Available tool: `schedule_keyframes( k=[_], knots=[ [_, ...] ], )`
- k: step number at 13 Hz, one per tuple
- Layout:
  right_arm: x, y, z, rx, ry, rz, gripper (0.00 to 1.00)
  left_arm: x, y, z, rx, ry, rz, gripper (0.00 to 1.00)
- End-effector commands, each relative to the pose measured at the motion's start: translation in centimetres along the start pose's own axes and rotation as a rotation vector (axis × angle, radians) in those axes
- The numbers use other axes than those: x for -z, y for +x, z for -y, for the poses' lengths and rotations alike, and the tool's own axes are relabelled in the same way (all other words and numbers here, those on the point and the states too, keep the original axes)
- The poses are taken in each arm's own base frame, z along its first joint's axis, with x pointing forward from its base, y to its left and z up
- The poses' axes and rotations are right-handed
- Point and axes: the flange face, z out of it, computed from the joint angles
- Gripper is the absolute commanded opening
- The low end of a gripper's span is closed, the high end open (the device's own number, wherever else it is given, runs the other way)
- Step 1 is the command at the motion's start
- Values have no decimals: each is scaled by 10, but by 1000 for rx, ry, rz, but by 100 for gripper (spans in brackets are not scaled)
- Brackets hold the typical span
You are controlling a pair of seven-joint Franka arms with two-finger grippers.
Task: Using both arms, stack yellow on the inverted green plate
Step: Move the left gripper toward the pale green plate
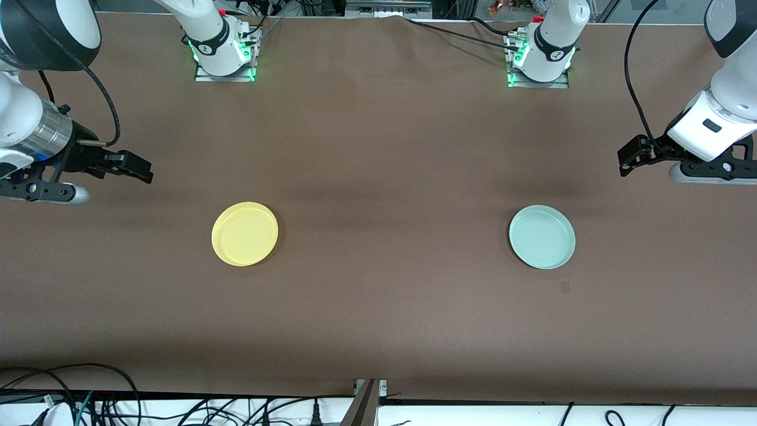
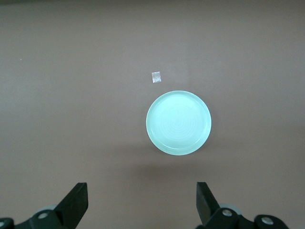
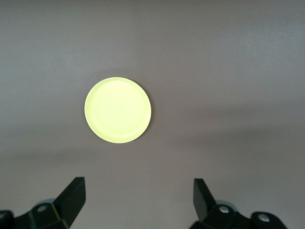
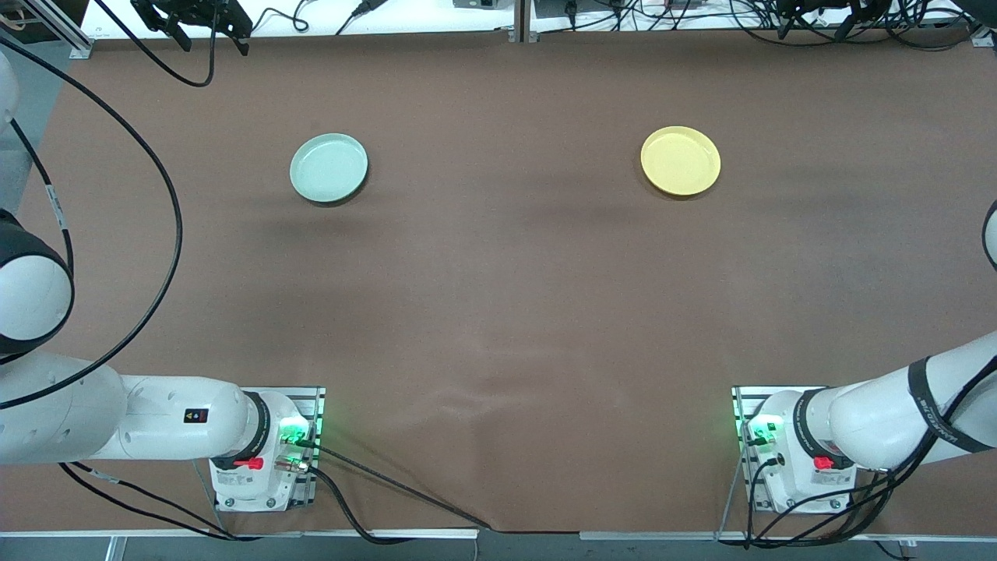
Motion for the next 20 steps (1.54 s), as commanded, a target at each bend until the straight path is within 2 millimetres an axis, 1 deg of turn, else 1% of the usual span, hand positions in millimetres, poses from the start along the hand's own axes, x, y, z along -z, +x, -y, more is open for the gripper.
schedule_keyframes(
  k=[1, 6, 7, 9, 11, 12, 13, 14, 15, 16, 18, 20],
  knots=[
    [4, 1, 0, 17, -12, -15, 100, 7, 0, 0, 7, -17, 7, 100],
    [4, 1, 0, 17, -12, -15, 100, 6, -1, -3, 6, -18, 16, 100],
    [4, 1, 0, 17, -12, -15, 100, -1, -1, -5, 9, -40, 46, 100],
    [3, 2, 1, 17, -13, -13, 100, -14, 1, 0, 32, -81, 83, 100],
    [3, 2, 0, 17, -14, -14, 100, -44, 6, 0, 11, -78, 159, 100],
    [4, 1, 0, 17, -14, -15, 100, -64, 11, 0, -40, -83, 195, 100],
    [4, 1, 0, 17, -12, -15, 100, -80, 17, -1, -95, -86, 210, 100],
    [4, 1, 0, 17, -14, -15, 100, -94, 27, 0, -110, -80, 219, 100],
    [3, 2, 0, 17, -14, -14, 100, -107, 38, 3, -117, -80, 220, 100],
    [3, 2, 0, 17, -14, -14, 100, -126, 49, 9, -132, -77, 218, 100],
    [3, 2, 0, 17, -14, -14, 100, -166, 67, 20, -225, -81, 163, 100],
    [3, 2, 0, 15, -13, -12, 100, -212, 80, 40, -329, -95, 134, 100]
  ],
)
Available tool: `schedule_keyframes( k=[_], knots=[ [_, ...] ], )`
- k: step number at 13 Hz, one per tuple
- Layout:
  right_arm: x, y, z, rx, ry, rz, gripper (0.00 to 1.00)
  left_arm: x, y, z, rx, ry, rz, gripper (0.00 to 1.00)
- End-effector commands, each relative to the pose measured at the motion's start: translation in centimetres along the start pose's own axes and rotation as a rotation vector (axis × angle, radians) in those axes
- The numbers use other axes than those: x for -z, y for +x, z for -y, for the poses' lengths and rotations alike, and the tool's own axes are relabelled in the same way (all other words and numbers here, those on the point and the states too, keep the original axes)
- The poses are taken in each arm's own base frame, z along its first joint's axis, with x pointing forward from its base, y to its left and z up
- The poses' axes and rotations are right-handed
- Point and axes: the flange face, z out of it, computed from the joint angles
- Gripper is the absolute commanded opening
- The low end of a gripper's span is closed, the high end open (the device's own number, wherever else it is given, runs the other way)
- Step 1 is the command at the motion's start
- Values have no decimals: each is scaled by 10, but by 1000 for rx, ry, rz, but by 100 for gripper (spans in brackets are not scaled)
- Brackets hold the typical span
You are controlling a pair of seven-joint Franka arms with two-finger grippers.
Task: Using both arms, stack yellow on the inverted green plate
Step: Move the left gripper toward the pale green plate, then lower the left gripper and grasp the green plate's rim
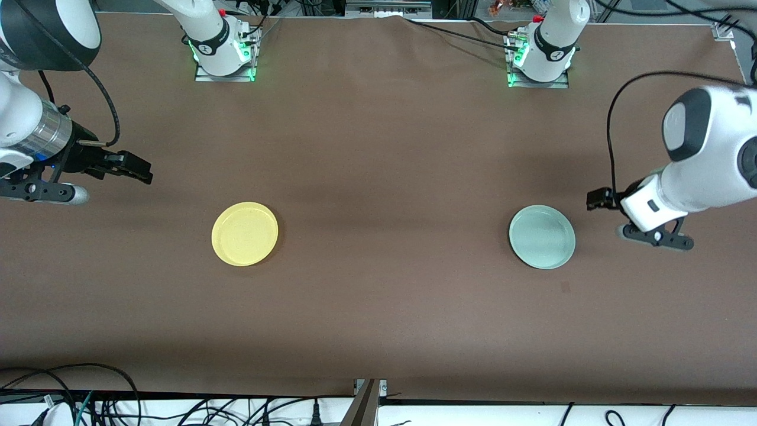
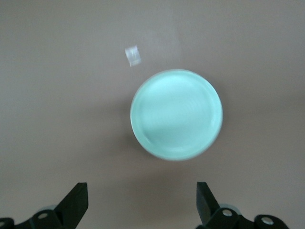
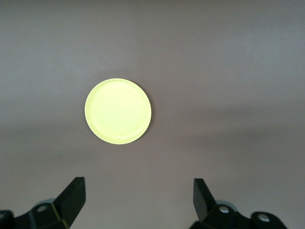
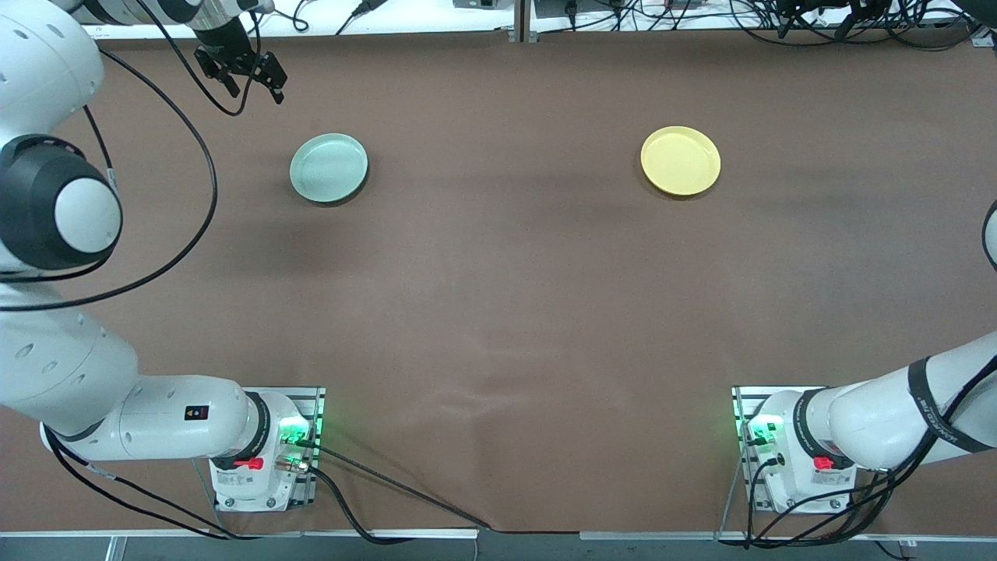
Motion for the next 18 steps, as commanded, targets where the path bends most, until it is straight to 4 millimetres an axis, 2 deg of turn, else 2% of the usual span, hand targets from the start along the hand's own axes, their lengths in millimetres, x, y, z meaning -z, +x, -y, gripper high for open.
schedule_keyframes(
  k=[1, 4, 9, 11, 14, 15, 16, 17, 18],
  knots=[
    [2, 1, -1, 15, -14, -6, 100, -45, 25, 36, -147, 16, -44, 100],
    [2, 1, -1, 15, -14, -6, 100, -96, 41, 40, -198, 19, -67, 100],
    [2, 1, -1, 15, -14, -5, 100, -172, 48, 40, -225, 29, -45, 100],
    [2, 1, 0, 17, -14, -6, 100, -192, 47, 36, -233, 34, -55, 100],
    [2, 1, -1, 14, -14, -5, 100, -201, 49, 31, -242, 36, -61, 100],
    [2, 1, -1, 14, -14, -5, 100, -205, 48, 31, -242, 33, -52, 90],
    [2, 1, -1, 14, -14, -5, 100, -215, 45, 29, -245, 25, -37, 62],
    [2, 1, -1, 15, -14, -3, 100, -215, 45, 27, -276, 33, -32, 26],
    [2, 1, -1, 15, -14, -3, 100, -213, 46, 27, -327, 44, -32, 5]
  ],
)
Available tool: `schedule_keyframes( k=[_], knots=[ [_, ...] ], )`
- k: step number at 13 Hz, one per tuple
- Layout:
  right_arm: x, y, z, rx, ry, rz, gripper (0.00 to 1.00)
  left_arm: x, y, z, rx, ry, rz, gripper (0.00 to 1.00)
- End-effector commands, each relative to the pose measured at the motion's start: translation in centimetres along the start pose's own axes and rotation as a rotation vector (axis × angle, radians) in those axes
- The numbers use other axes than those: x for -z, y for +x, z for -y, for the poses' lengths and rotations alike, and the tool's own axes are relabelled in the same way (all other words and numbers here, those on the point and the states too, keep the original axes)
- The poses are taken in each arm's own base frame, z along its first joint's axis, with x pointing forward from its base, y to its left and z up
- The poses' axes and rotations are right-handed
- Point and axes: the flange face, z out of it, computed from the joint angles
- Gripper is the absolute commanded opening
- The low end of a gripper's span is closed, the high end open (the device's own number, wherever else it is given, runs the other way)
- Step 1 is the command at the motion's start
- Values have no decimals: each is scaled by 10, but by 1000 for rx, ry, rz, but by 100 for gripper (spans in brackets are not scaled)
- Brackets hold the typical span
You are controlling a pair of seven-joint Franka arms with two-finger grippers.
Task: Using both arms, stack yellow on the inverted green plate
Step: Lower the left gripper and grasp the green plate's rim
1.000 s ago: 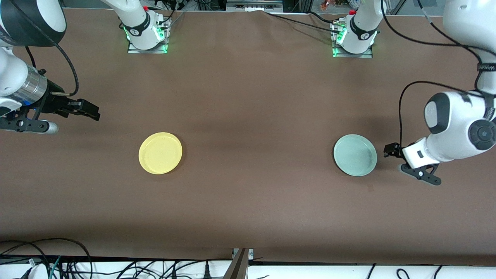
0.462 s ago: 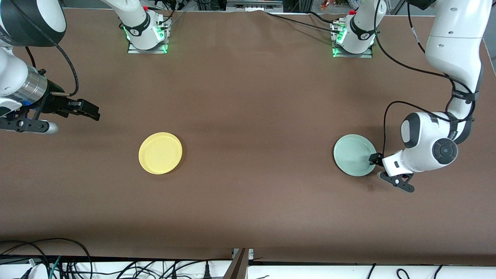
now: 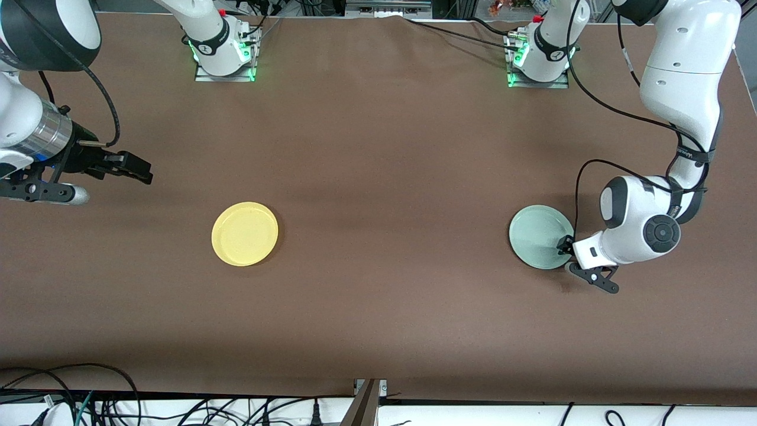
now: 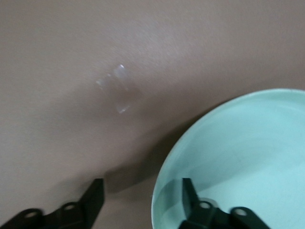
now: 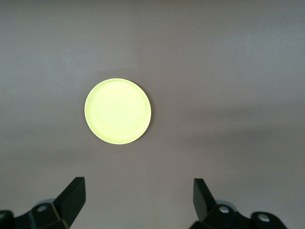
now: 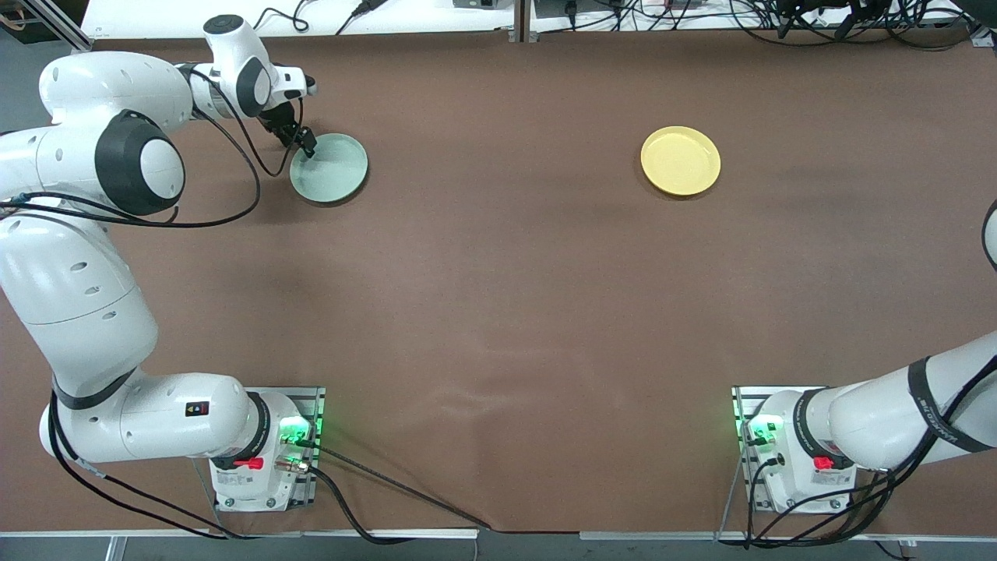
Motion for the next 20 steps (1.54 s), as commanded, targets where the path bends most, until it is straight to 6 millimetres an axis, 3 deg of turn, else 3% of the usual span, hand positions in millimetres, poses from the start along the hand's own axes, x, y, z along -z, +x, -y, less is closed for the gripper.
schedule_keyframes(
  k=[1, 10, 14, 16, 20],
  knots=[
    [2, 0, 0, 16, -14, -4, 100, 2, 0, -1, -119, 24, 4, 0],
    [2, 0, 0, 16, -14, -4, 100, 10, 3, 0, -135, 31, -4, 0],
    [2, 1, -3, 11, -14, -2, 100, 75, 11, -5, -148, 79, -57, 0],
    [3, 0, -2, 13, -14, -4, 100, 117, 34, -27, -288, 225, -48, 0],
    [1, 0, 0, 16, -15, -1, 100, 169, 68, -69, -442, 396, 33, 0]
  ],
)
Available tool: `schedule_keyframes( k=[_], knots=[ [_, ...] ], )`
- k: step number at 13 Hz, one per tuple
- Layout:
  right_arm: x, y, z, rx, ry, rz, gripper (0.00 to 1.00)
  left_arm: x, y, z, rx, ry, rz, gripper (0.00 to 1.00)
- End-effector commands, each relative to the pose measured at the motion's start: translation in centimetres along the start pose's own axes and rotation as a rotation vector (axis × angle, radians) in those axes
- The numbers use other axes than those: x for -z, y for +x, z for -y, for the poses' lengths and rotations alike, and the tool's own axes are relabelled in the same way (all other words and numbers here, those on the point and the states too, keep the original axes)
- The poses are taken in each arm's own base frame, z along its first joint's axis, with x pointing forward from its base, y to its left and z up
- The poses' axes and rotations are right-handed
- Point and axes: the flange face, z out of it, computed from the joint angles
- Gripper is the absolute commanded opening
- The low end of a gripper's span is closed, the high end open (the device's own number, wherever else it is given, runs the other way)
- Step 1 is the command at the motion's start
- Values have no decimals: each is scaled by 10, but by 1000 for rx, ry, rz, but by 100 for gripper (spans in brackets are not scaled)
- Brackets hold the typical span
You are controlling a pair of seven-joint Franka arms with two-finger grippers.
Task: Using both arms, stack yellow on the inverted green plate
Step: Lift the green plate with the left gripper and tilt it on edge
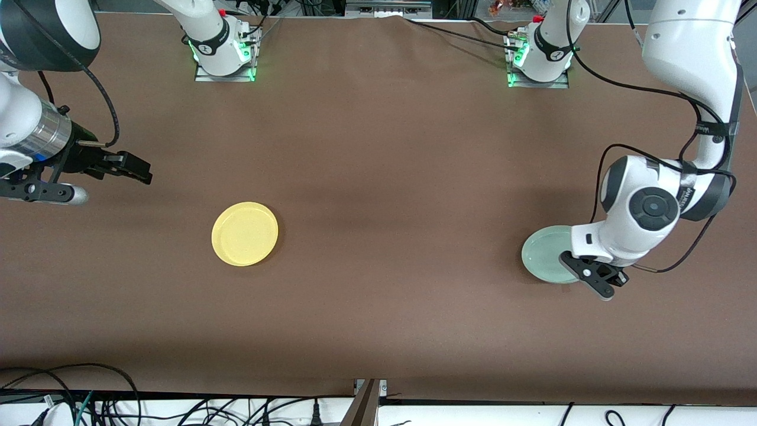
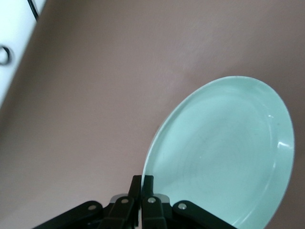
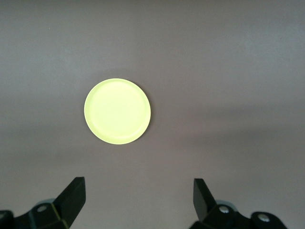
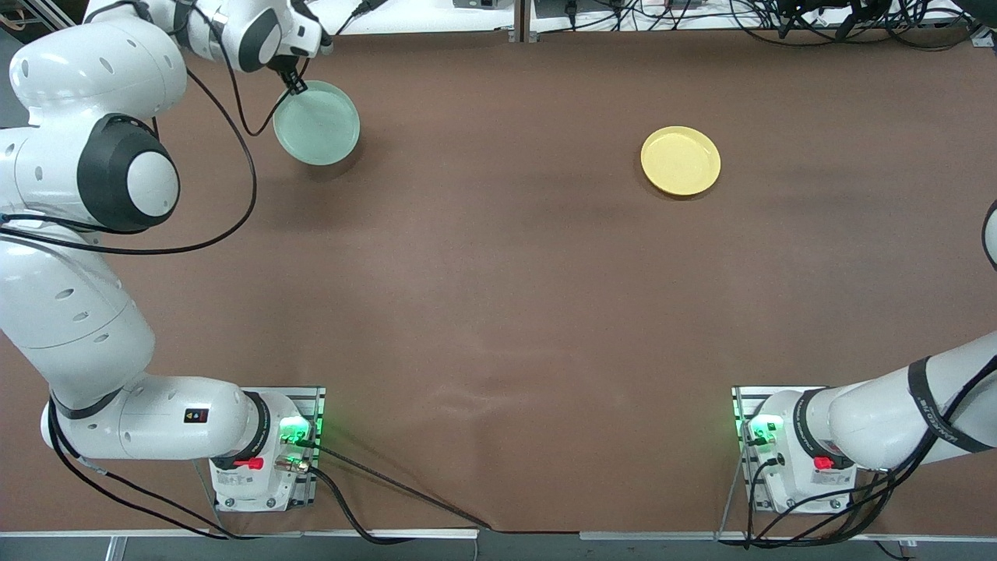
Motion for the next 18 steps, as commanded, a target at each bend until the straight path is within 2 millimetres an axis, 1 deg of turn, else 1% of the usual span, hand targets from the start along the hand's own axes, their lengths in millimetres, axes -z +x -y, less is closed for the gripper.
schedule_keyframes(
  k=[1, 2, 3, 6, 7, 8, 10, 11, 12, 13, 14, 15, 16, 17, 18],
  knots=[
    [1, 0, 1, 17, -14, -1, 100, 38, 27, -5, -106, 112, 91, 0],
    [1, 0, 1, 19, -14, -1, 100, 53, 42, -16, -125, 160, 138, 0],
    [1, 0, 2, 19, -14, -1, 100, 64, 57, -33, -120, 202, 181, 0],
    [1, -1, 4, 24, -14, -2, 100, 85, 108, -113, -89, 410, 303, 0],
    [1, -1, 4, 24, -14, -2, 100, 87, 123, -144, -71, 494, 347, 0],
    [1, -1, 4, 24, -14, -2, 100, 86, 140, -183, -45, 573, 373, 0],
    [0, 0, 4, 24, -15, -1, 100, 77, 161, -249, 45, 658, 380, 0],
    [0, 0, 4, 24, -15, -1, 100, 72, 169, -277, 107, 711, 377, 0],
    [0, 0, 4, 24, -15, -1, 100, 70, 177, -299, 139, 793, 374, 0],
    [0, 0, 4, 24, -15, -1, 100, 59, 183, -324, 153, 853, 387, 0],
    [-1, 0, 4, 24, -15, 0, 100, 48, 188, -343, 192, 903, 388, 0],
    [-2, 1, 5, 23, -16, 2, 100, 32, 192, -362, 218, 950, 391, 0],
    [-2, 0, 5, 25, -16, 2, 100, 19, 195, -377, 250, 993, 391, 0],
    [-2, 0, 6, 25, -16, 2, 100, 12, 198, -383, 315, 1014, 365, 0],
    [-2, 1, 5, 24, -16, 2, 100, 11, 200, -387, 365, 1016, 337, 0]
  ],
)
